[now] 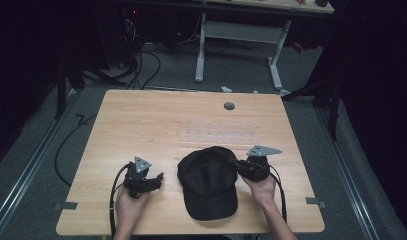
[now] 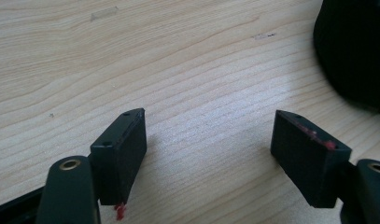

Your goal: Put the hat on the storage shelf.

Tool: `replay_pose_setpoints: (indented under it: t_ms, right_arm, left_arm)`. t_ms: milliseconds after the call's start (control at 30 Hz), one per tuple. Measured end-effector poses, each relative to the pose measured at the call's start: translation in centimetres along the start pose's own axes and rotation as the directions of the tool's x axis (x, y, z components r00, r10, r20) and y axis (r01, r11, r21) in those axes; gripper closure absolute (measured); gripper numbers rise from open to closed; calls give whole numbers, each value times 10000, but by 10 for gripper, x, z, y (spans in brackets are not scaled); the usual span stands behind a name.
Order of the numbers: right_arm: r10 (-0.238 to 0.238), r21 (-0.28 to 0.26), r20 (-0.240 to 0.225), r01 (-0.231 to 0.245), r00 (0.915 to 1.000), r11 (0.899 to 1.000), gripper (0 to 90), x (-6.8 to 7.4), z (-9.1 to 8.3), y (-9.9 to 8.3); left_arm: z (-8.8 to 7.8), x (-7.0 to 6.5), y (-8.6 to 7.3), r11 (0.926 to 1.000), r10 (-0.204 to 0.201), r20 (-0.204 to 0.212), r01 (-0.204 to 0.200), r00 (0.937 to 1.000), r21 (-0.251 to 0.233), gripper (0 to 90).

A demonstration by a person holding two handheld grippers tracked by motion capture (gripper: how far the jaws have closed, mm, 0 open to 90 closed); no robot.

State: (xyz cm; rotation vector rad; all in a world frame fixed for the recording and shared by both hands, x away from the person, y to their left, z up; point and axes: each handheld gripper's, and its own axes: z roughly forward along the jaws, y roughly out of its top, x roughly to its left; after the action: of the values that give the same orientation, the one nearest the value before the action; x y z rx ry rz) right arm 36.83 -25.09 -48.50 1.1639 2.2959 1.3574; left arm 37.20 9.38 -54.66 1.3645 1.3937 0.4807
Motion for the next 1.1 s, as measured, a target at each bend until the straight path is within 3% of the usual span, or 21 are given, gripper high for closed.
replay_pose_setpoints:
  t_ms: [267, 467, 767, 1000, 1100]
  right_arm:
    - [106, -343, -215, -114, 9997, 9993, 868, -1, -11, 2]
    - [91, -936, -275, -117, 9996, 9955, 869, -1, -22, 5]
    - [-139, -1362, -207, 110, 9997, 9906, 870, 1, -39, 17]
    - [-261, -1469, -198, 229, 9995, 9889, 870, 3, -46, 21]
    - [-328, -1589, -225, 288, 9992, 9869, 870, 5, -49, 23]
  left_arm:
    - [0, 0, 0, 10000, -8, 1, 8, 10000, 2, 272]
    - [0, 0, 0, 10000, -12, 2, 12, 10000, 0, 272]
    - [0, 0, 1, 9999, -134, 1, 134, 9999, -15, 280]
    - [-4, 3, 3, 9992, -396, 398, 393, 9984, 91, 281]
    - [-6, 3, 5, 9973, -622, 741, 592, 9953, 431, 278]
